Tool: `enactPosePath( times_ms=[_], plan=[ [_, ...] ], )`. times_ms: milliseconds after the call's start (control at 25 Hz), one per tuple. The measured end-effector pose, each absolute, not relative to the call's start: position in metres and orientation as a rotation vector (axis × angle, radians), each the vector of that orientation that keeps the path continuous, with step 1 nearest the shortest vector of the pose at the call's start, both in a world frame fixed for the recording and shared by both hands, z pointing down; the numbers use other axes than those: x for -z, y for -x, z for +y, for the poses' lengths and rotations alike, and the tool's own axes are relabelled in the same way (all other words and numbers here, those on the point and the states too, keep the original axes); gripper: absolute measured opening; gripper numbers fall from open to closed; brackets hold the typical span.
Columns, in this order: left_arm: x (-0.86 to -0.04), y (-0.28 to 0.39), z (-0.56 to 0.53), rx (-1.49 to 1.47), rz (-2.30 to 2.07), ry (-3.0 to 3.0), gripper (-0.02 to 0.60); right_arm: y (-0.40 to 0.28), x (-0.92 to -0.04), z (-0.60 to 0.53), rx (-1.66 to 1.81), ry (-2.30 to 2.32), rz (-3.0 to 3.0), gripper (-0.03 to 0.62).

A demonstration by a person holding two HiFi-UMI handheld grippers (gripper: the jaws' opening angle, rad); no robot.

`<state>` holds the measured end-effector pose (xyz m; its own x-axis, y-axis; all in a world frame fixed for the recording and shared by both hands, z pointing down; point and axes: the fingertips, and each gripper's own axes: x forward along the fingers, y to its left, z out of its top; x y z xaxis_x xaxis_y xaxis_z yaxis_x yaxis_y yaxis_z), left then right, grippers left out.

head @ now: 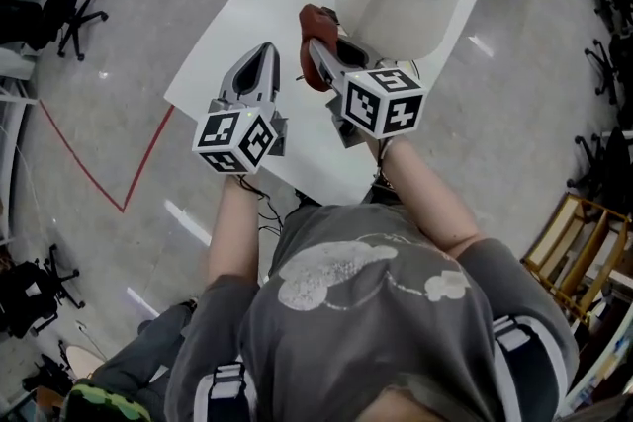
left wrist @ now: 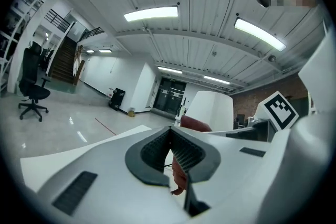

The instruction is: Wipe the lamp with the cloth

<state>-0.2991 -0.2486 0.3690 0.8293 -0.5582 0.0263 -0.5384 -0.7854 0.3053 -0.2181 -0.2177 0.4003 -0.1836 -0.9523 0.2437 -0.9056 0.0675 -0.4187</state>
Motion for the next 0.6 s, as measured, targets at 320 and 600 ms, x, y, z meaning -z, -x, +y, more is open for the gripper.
enactPosePath(
  times_ms=[320, 600],
  plan=[
    [-0.342, 0.303, -0.216, 0.168, -0.965, -2.707, 0.008, 0.231, -0.368, -0.196, 0.607, 1.729, 2.439, 0.091],
    [-0.340, 0.285, -0.185, 0.182, -1.038, -2.697, 0.008, 0.215, -0.373, -0.173, 0.595, 1.637, 2.543, 0.091]
  ],
)
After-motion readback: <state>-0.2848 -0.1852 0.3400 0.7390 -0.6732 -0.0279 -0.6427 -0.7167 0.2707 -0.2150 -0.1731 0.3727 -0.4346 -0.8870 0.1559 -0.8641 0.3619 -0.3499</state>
